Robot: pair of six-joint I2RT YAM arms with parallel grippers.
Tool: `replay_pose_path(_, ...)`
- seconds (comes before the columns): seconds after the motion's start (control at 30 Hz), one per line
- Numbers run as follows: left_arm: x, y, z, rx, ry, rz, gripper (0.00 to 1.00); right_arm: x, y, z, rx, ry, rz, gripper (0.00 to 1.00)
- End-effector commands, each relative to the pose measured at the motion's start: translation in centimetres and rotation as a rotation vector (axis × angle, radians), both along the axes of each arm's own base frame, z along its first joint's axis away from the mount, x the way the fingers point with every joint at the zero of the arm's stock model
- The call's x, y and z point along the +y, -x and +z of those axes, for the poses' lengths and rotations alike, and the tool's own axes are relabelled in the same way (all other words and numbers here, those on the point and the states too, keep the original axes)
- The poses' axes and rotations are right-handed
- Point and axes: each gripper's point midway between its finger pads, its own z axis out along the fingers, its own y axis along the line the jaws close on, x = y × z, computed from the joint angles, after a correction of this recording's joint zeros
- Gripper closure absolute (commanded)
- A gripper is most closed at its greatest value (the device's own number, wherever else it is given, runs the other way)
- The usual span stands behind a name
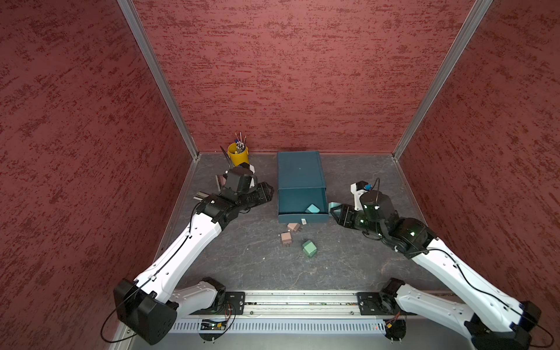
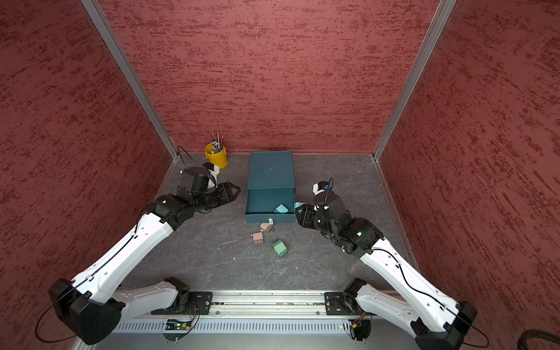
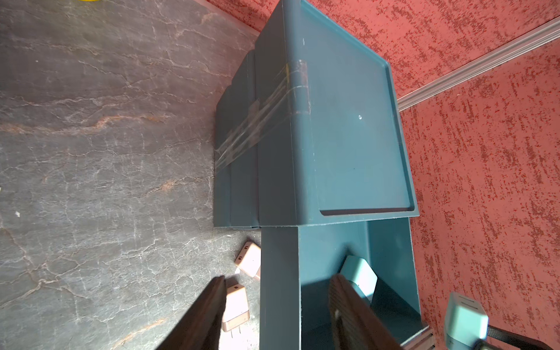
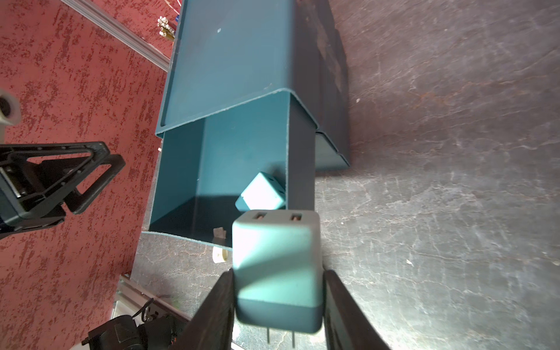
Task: Place the plugs into the drawer by color
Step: Place the plug in the drawer.
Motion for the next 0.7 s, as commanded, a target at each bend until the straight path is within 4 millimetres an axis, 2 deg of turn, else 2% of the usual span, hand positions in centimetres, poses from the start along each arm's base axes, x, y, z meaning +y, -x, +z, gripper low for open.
replay_pose_path(0.0,-0.4,-0.3,0.4,-0.011,0.009,-0.018,0.42,1.5,-0.4,2.6,-0.056,-0.072,0.026,1.00)
replay_pose_path(0.33,-1.1,-1.0,0.6,-0.018,0.016,-0.041,0.41,4.6,-1.3,4.4,-0.082,-0.077,0.086,1.00)
replay_pose_path(0.47,-1.2,-1.5,1.0,-0.031,0.010,-0.041,0.38,5.6,-2.0,4.4,-0.074,-0.063,0.102,1.00)
replay_pose_path(0.67,-1.6,-2.3,1.3,-0.043,0.024,-0.042,0.35,7.2,-2.9,3.4,-0.047,-0.020,0.117,1.00)
